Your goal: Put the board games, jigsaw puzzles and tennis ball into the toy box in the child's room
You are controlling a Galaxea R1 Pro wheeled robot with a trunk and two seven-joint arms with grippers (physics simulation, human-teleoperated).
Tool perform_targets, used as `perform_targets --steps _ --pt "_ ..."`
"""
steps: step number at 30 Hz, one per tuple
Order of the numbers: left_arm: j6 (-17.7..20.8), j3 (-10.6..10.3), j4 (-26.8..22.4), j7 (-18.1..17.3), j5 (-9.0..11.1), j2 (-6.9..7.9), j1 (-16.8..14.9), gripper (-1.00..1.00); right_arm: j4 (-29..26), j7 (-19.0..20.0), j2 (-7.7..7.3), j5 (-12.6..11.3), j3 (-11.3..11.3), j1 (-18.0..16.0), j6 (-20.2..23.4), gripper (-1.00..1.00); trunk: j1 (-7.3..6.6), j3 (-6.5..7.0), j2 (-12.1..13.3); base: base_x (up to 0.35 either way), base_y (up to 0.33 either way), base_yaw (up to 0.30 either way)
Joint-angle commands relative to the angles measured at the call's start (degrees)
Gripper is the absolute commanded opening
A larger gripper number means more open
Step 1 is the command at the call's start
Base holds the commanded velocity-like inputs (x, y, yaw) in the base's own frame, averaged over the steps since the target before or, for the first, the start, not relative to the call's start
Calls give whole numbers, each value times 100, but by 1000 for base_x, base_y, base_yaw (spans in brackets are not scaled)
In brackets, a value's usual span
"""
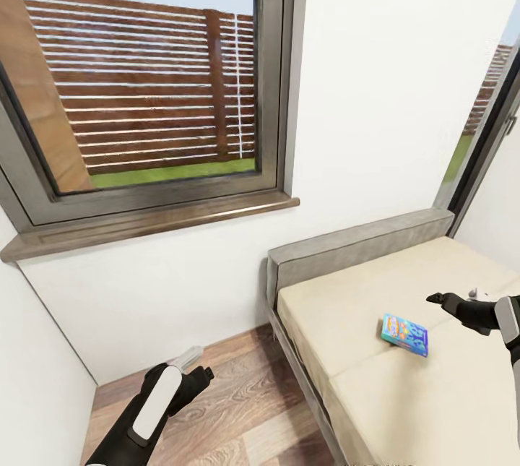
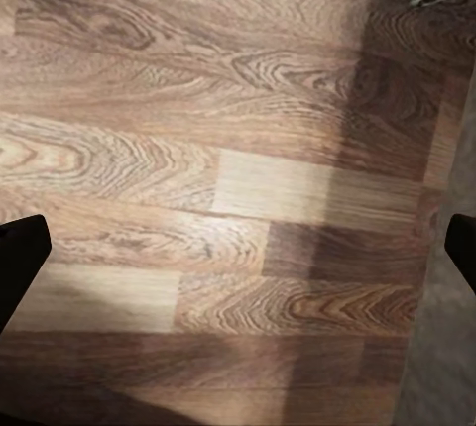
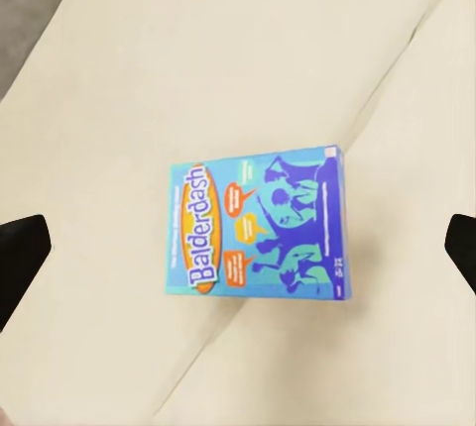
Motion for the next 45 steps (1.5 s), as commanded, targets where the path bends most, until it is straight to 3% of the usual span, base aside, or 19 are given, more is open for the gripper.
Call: perform_targets --steps 1,38,43,45 --pt "1 -7 -8 58 63 1 -3 100 -1 3 0 -29 -15 -5 28 100 22 -24 -44 0 0 0" --pt "76 -4 -75 67 105 38 -12 100 -53 -3 -74 -28 -38 -105 118 100 835 -688 -1528 0 0 0" --pt "83 -1 -99 75 110 36 -12 100 557 -51 -142 6 -38 -627 231 100 944 -778 -1729 0 0 0" --pt "101 -3 -146 79 112 36 -8 100 1315 -93 -322 33 -20 -1103 191 100 944 -778 -1729 0 0 0"
